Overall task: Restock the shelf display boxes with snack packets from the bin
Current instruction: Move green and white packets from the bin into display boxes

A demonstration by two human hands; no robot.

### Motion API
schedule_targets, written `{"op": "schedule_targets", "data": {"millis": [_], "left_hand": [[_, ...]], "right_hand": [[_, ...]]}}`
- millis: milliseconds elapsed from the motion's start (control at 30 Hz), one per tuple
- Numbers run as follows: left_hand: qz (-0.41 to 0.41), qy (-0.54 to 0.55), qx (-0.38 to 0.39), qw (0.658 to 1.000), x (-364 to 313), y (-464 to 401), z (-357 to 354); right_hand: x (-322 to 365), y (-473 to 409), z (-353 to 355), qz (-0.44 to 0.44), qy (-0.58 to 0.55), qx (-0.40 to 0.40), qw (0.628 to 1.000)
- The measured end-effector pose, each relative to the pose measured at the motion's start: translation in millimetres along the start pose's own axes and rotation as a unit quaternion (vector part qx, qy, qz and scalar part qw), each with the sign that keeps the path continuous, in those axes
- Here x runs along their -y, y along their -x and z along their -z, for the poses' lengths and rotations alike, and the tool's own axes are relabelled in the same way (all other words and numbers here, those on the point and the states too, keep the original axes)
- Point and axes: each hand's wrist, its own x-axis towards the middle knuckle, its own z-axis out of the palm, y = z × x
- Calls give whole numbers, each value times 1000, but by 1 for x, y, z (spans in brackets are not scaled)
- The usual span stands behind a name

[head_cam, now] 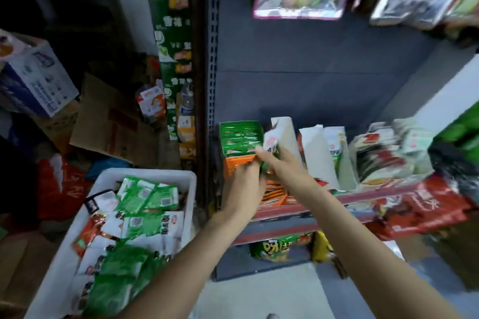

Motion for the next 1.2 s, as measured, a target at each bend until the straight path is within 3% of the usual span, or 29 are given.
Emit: {"op": "schedule_targets", "data": {"millis": [100, 200, 267, 367, 500, 567, 733, 867, 1100, 1200], "left_hand": [[-48, -11, 39, 998, -38, -9, -33], [-72, 55, 111, 990, -69, -25, -65], [-60, 96, 126, 986, -87, -38, -84], [-4, 124, 111, 986, -110, -61, -114], [74, 203, 185, 959, -128, -82, -148], [79, 213, 160, 961, -133, -86, -159], [45, 139, 70, 987, -144, -95, -177], [50, 108, 73, 990, -149, -106, -196], [108, 106, 95, 984, -143, -128, -225], [131, 116, 70, 982, -137, -132, -232]], "right_hand": [[-12, 4, 54, 11, -28, 5, 1000], [-29, -3, 115, -46, -65, -107, 991], [-40, -10, 151, -73, -99, -127, 984], [-51, -15, 195, -94, -190, -111, 971], [-58, -24, 235, -71, -186, -61, 978], [-58, -25, 252, -34, -181, -44, 982], [-56, -42, 287, 22, -114, -64, 991], [-46, -64, 306, 69, 33, -74, 994], [-55, -92, 321, 116, 202, -18, 972], [-59, -96, 318, 115, 271, 37, 955]]}}
